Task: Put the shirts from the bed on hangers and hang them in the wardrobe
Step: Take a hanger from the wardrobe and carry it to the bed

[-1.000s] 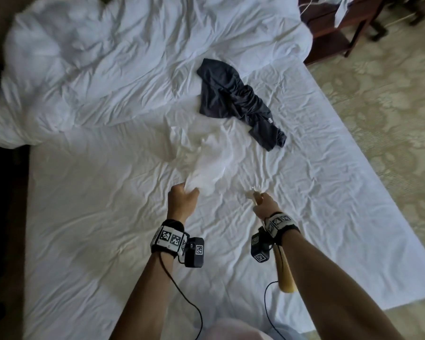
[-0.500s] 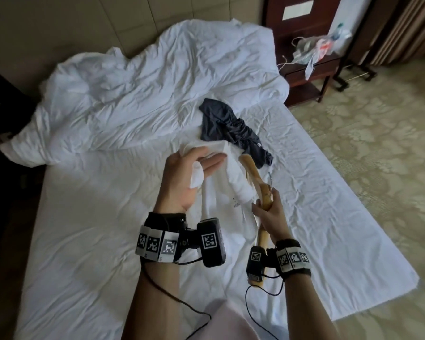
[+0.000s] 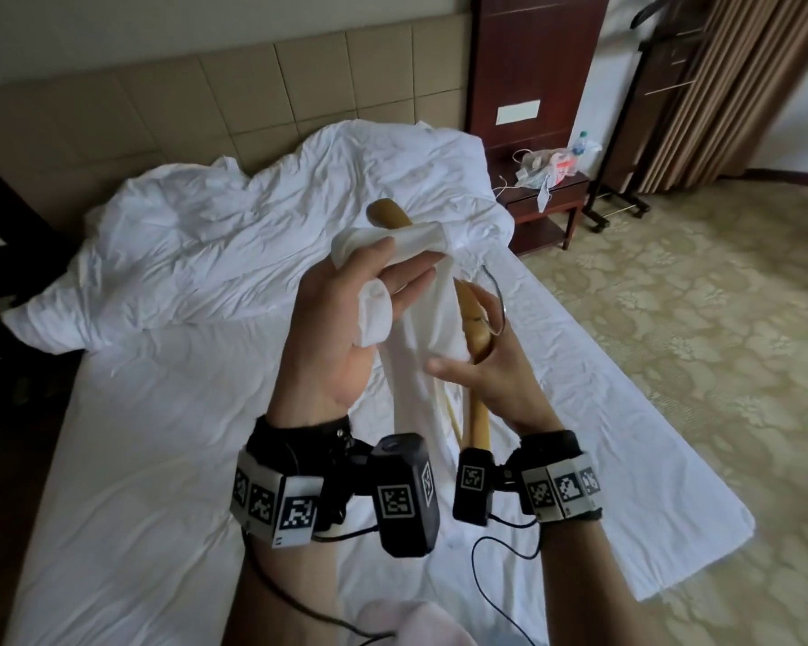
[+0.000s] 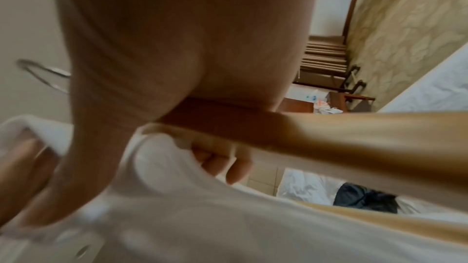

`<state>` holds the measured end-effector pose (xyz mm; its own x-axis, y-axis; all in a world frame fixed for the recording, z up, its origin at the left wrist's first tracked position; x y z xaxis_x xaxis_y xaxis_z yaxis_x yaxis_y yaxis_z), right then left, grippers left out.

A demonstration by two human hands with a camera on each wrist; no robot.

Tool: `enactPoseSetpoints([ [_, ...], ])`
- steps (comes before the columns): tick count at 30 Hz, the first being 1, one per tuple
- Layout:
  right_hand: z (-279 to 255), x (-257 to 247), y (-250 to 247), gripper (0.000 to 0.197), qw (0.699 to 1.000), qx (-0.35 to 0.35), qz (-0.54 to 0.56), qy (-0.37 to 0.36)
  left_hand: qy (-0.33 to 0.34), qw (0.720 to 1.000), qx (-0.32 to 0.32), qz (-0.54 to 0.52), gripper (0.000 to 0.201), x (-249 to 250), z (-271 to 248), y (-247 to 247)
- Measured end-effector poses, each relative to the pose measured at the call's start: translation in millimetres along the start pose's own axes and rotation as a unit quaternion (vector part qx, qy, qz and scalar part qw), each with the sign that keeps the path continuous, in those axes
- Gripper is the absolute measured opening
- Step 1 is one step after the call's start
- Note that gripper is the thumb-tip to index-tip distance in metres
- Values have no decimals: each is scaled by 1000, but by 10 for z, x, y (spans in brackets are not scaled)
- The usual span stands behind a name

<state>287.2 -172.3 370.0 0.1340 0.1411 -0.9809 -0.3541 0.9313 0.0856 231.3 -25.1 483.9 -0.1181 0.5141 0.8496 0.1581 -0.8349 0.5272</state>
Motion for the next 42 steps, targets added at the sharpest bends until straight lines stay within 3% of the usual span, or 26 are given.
enactPoseSetpoints([
  [4, -189, -151, 192, 58, 994, 95, -39, -31, 17, 1000, 9, 5, 22, 73, -210, -106],
  [10, -483, -277, 215, 51, 988, 144, -11, -57, 78, 990, 93, 66, 14, 214, -406, -654],
  [12, -556, -323, 236, 49, 989, 140, -4, -54, 72, 984, 105, 122, 27, 144, -417, -800],
  [14, -609, -378, 276, 47, 989, 134, -4, -56, 41, 974, 77, 211, 47, 14, -419, -850],
  [16, -645, -439, 299, 44, 990, 129, -5, -64, -17, 935, 5, 354, 51, -183, -454, -786],
  [18, -658, -450, 311, 44, 990, 124, -5, -65, -27, 873, -22, 487, 43, -282, -511, -753],
  [20, -661, -416, 316, 44, 990, 127, -6, -59, -3, 829, -31, 558, 36, -284, -548, -695],
  [22, -666, -392, 306, 42, 989, 138, -6, -51, -15, 801, -96, 590, 28, -415, -589, -565],
  [24, -659, -405, 301, 39, 988, 144, 1, -51, -24, 800, -145, 581, 23, -550, -622, -453],
  [29, -625, -504, 371, 35, 993, 98, 34, -48, 69, 823, -123, 550, 3, -517, -542, -349],
  [34, -613, -527, 417, 49, 997, 48, 51, -41, 62, 850, -120, 510, 22, -451, -466, -451],
  [36, -604, -550, 402, 51, 996, 66, 31, -45, 50, 863, -94, 494, 25, -411, -417, -505],
  [42, -521, -644, 416, 48, 992, 112, -15, -63, 116, 873, -29, 473, 24, -180, -367, -490],
])
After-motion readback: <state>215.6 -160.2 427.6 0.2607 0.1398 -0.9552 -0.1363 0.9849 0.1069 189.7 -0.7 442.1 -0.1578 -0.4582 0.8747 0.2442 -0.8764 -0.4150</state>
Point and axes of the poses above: each hand's wrist, its own z-axis towards the middle knuckle, its own y-axis out of the palm, x = y × z, the point moved 9 cm from there along z, towards the middle knuckle
